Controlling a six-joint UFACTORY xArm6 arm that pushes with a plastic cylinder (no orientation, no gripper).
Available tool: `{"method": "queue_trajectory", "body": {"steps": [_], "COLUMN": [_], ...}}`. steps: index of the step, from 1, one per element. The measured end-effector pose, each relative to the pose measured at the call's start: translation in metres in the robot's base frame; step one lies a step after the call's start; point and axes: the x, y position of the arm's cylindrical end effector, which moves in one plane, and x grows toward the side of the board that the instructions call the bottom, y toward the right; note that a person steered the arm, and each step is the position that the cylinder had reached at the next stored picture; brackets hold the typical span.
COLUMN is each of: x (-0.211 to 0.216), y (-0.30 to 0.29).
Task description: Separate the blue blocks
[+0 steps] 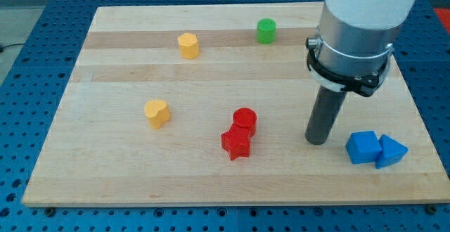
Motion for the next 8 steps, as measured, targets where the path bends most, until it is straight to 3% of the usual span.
{"method": "queue_trajectory", "body": {"steps": [1, 3, 4, 5, 6, 7, 8], "x": [-0.002, -0.072, -0.074, -0.044, -0.008, 0.027, 0.028], "y": [0.000, -0.025, 0.013, 0.111, 0.156, 0.155, 0.088]}}
